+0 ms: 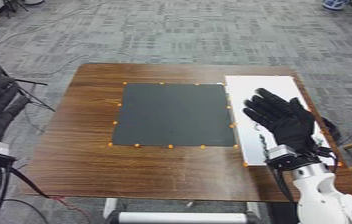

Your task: Arrange flowers

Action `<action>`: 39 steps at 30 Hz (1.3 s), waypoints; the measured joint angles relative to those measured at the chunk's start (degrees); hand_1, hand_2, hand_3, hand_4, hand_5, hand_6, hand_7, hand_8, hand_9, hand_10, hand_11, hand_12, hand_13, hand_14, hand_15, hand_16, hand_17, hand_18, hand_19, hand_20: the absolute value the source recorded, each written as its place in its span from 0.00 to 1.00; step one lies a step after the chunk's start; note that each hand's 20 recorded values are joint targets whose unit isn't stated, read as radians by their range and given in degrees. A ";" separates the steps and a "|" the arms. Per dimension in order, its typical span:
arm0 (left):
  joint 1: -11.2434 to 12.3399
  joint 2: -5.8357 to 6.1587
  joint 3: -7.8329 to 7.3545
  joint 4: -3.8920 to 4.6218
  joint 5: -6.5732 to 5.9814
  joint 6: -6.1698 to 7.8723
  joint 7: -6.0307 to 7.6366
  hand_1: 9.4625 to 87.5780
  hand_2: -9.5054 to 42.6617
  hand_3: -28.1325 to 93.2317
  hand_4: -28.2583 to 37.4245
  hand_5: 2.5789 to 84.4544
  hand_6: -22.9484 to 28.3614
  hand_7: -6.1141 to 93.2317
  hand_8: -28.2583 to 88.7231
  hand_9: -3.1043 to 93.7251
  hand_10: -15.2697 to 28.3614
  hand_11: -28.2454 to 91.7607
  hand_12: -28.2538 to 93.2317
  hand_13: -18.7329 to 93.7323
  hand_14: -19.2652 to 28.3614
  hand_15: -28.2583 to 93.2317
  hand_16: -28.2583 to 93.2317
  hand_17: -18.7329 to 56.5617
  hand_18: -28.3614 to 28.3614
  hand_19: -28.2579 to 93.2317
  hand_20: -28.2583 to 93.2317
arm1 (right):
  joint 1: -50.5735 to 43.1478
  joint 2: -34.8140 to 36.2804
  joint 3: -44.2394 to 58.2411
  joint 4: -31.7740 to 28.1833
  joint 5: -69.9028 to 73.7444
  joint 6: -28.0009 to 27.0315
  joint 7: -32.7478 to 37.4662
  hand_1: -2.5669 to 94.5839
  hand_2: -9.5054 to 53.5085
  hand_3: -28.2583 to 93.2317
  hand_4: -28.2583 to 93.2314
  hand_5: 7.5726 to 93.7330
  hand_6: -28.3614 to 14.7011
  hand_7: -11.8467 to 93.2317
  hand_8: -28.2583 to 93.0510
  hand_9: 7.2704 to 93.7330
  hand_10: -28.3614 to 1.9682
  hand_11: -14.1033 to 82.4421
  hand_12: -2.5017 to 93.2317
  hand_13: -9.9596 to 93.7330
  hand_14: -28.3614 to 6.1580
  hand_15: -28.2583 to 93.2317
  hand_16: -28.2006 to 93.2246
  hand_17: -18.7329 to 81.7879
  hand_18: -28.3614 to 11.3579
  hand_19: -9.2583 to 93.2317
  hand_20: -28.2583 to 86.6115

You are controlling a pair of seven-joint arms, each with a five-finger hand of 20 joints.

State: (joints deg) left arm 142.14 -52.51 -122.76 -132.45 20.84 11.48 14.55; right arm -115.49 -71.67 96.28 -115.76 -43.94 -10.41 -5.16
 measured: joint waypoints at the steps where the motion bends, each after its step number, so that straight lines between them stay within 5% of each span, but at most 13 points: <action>1: 0.23 -0.03 -0.41 -0.05 -0.02 -0.01 0.01 0.17 0.56 0.72 0.00 0.34 0.55 0.08 0.19 0.28 0.58 0.25 0.32 0.31 0.57 0.30 0.21 0.20 0.67 0.37 0.32 | 0.00 0.00 0.01 0.00 -0.01 -0.05 -0.04 0.17 0.34 0.88 0.03 0.53 0.46 0.19 0.14 0.49 0.40 0.21 0.11 0.45 0.43 0.36 0.28 0.32 0.27 0.38 0.35; 7: 1.46 -0.48 -1.61 -0.41 -0.97 0.07 0.88 0.16 0.56 0.72 0.00 0.34 0.55 0.08 0.19 0.28 0.58 0.26 0.32 0.31 0.57 0.30 0.21 0.20 0.67 0.37 0.32 | 0.00 -0.12 -0.05 0.00 -0.02 -0.47 0.35 0.17 0.34 0.88 0.03 0.53 0.46 0.19 0.14 0.49 0.40 0.21 0.11 0.45 0.42 0.36 0.29 0.32 0.27 0.38 0.35; 21: 1.61 -0.56 -1.16 -0.45 -1.48 0.22 1.58 0.14 0.55 0.75 0.00 0.34 0.56 0.09 0.19 0.29 0.59 0.26 0.31 0.32 0.59 0.31 0.21 0.20 0.67 0.37 0.32 | 0.01 0.23 -0.33 -0.33 -2.57 0.42 -0.58 0.19 0.28 0.88 0.03 0.53 0.48 0.20 0.14 0.49 0.40 0.22 0.12 0.46 0.35 0.39 0.31 0.32 0.22 0.47 0.39; 28: 2.44 -0.92 -1.90 -0.81 -1.55 0.47 1.72 0.14 0.55 0.75 0.00 0.35 0.56 0.09 0.19 0.29 0.59 0.27 0.31 0.33 0.59 0.32 0.21 0.20 0.67 0.38 0.32 | -1.56 4.00 -0.43 -3.04 -18.29 8.38 -3.26 0.22 0.22 0.87 0.03 0.55 0.47 0.21 0.14 0.52 0.39 0.24 0.13 0.49 0.36 0.45 0.34 0.33 0.19 0.57 0.42; 31: 2.64 -1.02 -2.22 -0.94 -1.55 0.65 1.81 0.14 0.54 0.76 0.00 0.35 0.56 0.10 0.19 0.29 0.59 0.27 0.31 0.33 0.60 0.32 0.21 0.20 0.67 0.38 0.32 | -3.14 6.96 -0.41 -5.25 -26.65 13.86 -2.74 0.27 0.12 0.86 0.02 0.58 0.47 0.22 0.13 0.57 0.37 0.26 0.15 0.55 0.39 0.56 0.36 0.35 0.18 0.66 0.45; 35: 3.06 -1.14 -2.77 -1.18 -1.96 0.95 2.17 0.14 0.52 0.78 0.00 0.35 0.57 0.10 0.19 0.30 0.60 0.28 0.32 0.33 0.61 0.33 0.21 0.20 0.68 0.38 0.32 | -3.95 10.10 -1.33 -8.91 -38.68 22.31 6.06 0.35 0.00 0.78 0.00 0.64 0.47 0.22 0.14 0.63 0.37 0.31 0.18 0.59 0.40 0.71 0.39 0.40 0.13 0.77 0.50; 39: 3.40 -1.32 -3.51 -1.39 -2.26 0.98 2.17 0.15 0.51 0.79 0.00 0.36 0.57 0.10 0.19 0.30 0.60 0.28 0.32 0.34 0.61 0.33 0.21 0.20 0.68 0.38 0.32 | -3.48 11.85 -2.27 -11.97 -49.36 22.95 19.35 0.41 0.00 0.70 0.00 0.68 0.50 0.24 0.14 0.68 0.39 0.36 0.23 0.61 0.39 0.78 0.45 0.41 0.09 0.83 0.56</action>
State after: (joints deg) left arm 145.54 -53.82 -126.26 -133.84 18.58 12.46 16.72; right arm -118.97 -59.82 94.00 -127.73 -93.30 12.53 14.20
